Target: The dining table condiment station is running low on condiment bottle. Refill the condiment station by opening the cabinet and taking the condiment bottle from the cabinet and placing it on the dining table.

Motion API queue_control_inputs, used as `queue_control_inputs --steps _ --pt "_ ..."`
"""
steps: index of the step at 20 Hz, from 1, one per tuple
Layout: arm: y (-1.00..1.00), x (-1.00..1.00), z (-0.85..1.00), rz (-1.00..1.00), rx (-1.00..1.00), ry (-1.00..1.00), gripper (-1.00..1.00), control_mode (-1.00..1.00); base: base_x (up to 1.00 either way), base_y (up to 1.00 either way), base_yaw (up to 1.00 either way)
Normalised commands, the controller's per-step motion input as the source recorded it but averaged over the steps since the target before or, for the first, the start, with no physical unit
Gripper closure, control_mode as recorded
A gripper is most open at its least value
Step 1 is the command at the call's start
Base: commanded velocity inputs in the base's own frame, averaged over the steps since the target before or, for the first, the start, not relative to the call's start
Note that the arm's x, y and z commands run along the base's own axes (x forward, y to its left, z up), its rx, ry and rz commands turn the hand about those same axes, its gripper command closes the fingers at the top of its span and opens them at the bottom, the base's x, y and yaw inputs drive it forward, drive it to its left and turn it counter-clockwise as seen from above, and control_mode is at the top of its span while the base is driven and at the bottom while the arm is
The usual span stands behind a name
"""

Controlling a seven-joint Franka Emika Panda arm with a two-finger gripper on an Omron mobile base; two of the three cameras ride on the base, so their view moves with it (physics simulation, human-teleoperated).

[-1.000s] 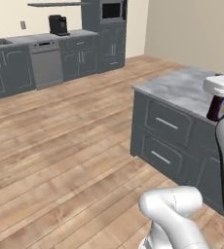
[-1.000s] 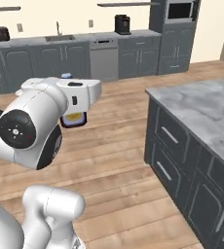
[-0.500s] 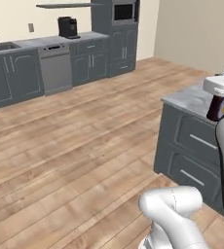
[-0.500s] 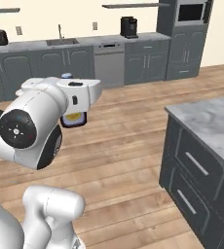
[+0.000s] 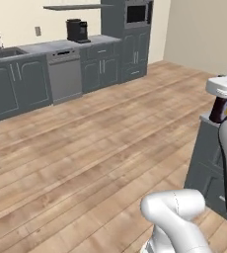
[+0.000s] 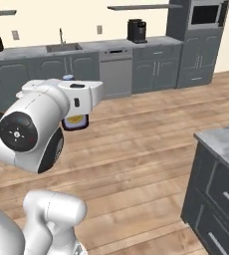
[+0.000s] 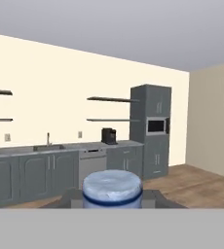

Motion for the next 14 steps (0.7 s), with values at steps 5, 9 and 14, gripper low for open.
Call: queue_control_inputs --steps 5,9,14 --pt "0.00 0.00 0.00 0.00 0.00 0.00 1.00 1.00 1.00 0.90 -0.20" --pt "0.00 0.00 0.00 0.00 0.00 0.00 1.00 1.00 1.00 1.00 -0.34" --pt "0.00 0.00 0.00 0.00 0.00 0.00 1.00 1.00 1.00 0.97 -0.38"
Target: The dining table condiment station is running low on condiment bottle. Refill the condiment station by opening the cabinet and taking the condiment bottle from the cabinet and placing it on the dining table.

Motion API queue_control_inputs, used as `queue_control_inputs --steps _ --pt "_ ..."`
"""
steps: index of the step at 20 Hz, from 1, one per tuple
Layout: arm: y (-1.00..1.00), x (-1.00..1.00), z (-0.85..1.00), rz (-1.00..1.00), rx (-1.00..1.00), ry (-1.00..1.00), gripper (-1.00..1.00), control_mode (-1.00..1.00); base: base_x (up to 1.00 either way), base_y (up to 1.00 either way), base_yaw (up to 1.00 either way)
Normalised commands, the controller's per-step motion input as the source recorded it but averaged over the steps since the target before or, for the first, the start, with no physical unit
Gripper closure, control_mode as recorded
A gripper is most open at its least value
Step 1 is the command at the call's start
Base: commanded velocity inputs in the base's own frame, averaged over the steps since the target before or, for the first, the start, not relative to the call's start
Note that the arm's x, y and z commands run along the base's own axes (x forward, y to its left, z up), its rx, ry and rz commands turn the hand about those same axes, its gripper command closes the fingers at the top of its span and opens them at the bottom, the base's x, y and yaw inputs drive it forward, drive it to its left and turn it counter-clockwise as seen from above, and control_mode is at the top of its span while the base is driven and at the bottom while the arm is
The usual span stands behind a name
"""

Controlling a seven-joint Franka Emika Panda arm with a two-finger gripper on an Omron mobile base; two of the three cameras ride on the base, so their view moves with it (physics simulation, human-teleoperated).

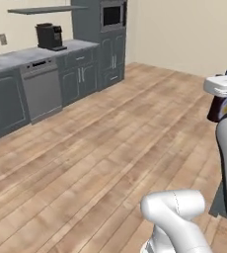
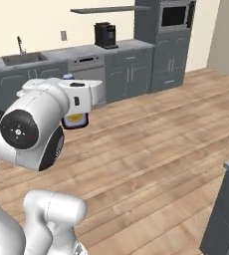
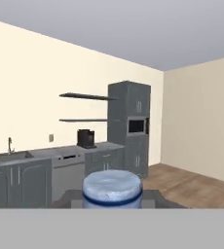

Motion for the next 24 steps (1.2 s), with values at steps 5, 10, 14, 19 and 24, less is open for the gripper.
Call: queue_control_inputs --steps 5,10,14,19,24 --pt "0.00 0.00 0.00 0.00 0.00 0.00 1.00 1.00 0.95 0.88 -0.52" --pt "0.00 0.00 0.00 0.00 0.00 0.00 1.00 1.00 0.88 0.88 -0.57" --pt "0.00 0.00 0.00 0.00 0.00 0.00 1.00 1.00 0.89 0.89 -0.57" --pt "0.00 0.00 0.00 0.00 0.00 0.00 1.00 1.00 0.88 0.92 -0.56" --pt "0.00 0.00 0.00 0.00 0.00 0.00 1.00 1.00 0.87 0.99 -0.54"
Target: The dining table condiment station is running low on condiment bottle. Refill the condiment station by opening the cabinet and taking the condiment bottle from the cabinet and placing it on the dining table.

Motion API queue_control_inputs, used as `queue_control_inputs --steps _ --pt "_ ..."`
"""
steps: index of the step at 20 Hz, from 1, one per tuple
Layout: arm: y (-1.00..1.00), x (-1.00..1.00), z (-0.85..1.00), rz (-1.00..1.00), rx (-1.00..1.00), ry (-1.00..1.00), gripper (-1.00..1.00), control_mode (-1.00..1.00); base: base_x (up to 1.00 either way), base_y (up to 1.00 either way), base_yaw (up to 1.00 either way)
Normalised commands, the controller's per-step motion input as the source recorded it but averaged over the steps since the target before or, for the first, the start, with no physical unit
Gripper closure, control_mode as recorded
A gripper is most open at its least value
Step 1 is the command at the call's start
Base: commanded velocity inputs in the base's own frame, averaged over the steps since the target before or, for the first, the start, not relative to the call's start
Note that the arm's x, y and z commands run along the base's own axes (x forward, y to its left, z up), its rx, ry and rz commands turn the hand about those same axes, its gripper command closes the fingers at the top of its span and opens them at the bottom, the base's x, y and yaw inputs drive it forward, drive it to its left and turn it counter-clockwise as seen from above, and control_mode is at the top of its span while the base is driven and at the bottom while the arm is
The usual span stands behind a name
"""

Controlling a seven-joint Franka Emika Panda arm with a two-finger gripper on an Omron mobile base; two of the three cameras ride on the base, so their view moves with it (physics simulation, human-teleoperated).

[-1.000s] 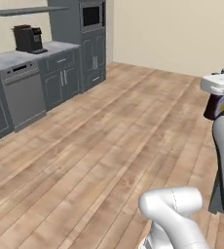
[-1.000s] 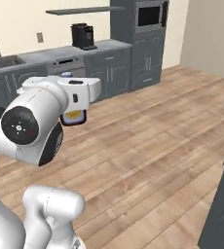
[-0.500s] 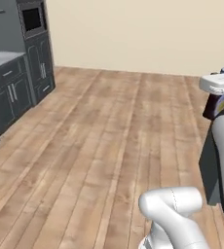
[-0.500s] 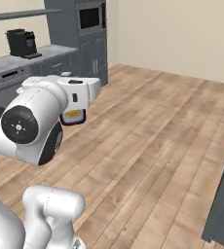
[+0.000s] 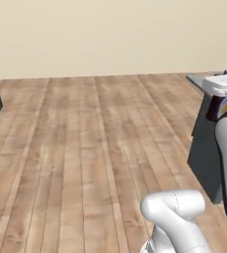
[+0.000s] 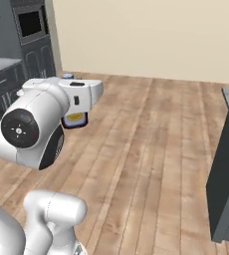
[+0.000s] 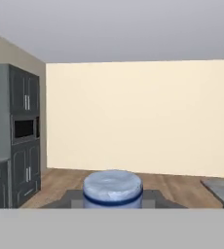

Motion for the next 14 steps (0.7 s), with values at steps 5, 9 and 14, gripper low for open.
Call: queue_control_inputs --steps 5,9,14 --pt "0.00 0.00 0.00 0.00 0.00 0.00 1.00 1.00 0.97 0.98 -0.53" --pt "0.00 0.00 0.00 0.00 0.00 0.00 1.00 1.00 1.00 0.93 -0.51" --pt "0.00 0.00 0.00 0.00 0.00 0.00 1.00 1.00 1.00 0.94 -0.51"
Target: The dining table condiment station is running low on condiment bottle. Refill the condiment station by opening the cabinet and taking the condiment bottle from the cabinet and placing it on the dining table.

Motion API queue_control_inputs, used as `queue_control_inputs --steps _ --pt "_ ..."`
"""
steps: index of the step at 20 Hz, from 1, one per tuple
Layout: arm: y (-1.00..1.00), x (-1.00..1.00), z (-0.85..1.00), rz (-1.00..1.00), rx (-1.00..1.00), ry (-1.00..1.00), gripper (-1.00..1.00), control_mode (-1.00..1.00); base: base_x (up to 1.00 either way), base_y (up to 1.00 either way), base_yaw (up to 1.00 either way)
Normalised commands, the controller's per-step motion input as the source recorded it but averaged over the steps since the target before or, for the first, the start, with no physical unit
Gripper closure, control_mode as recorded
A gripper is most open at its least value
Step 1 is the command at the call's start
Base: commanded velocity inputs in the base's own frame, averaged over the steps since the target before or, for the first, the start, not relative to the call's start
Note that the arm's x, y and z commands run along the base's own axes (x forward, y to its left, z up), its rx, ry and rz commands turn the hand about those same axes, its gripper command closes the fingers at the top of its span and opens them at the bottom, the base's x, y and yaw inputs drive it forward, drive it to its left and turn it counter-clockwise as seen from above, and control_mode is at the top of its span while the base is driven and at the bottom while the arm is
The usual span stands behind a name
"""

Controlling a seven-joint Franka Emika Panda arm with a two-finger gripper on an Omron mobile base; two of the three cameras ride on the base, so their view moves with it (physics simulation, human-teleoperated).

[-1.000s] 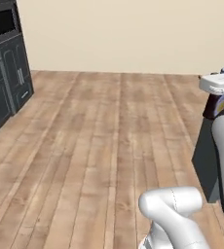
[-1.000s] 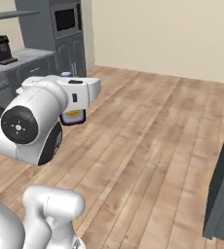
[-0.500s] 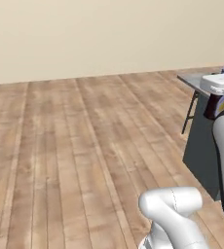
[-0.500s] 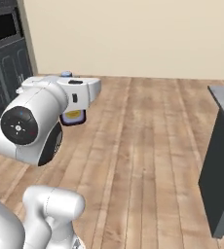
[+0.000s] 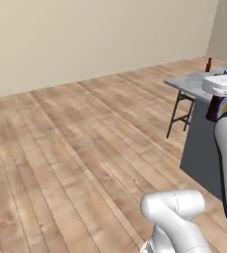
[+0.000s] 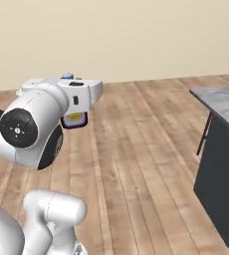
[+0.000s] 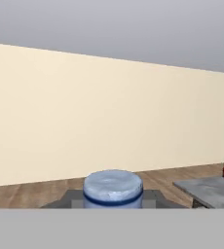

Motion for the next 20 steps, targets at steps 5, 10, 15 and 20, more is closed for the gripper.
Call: queue_control_inputs --steps 5,10,15,20 --pt "0.00 0.00 0.00 0.00 0.00 0.00 1.00 1.00 1.00 0.97 -0.50" --pt "0.00 0.00 0.00 0.00 0.00 0.00 1.00 1.00 1.00 1.00 -0.47" --pt "0.00 0.00 0.00 0.00 0.00 0.00 1.00 1.00 1.00 1.00 -0.37" --pt "0.00 0.00 0.00 0.00 0.00 0.00 1.00 1.00 1.00 1.00 -0.35"
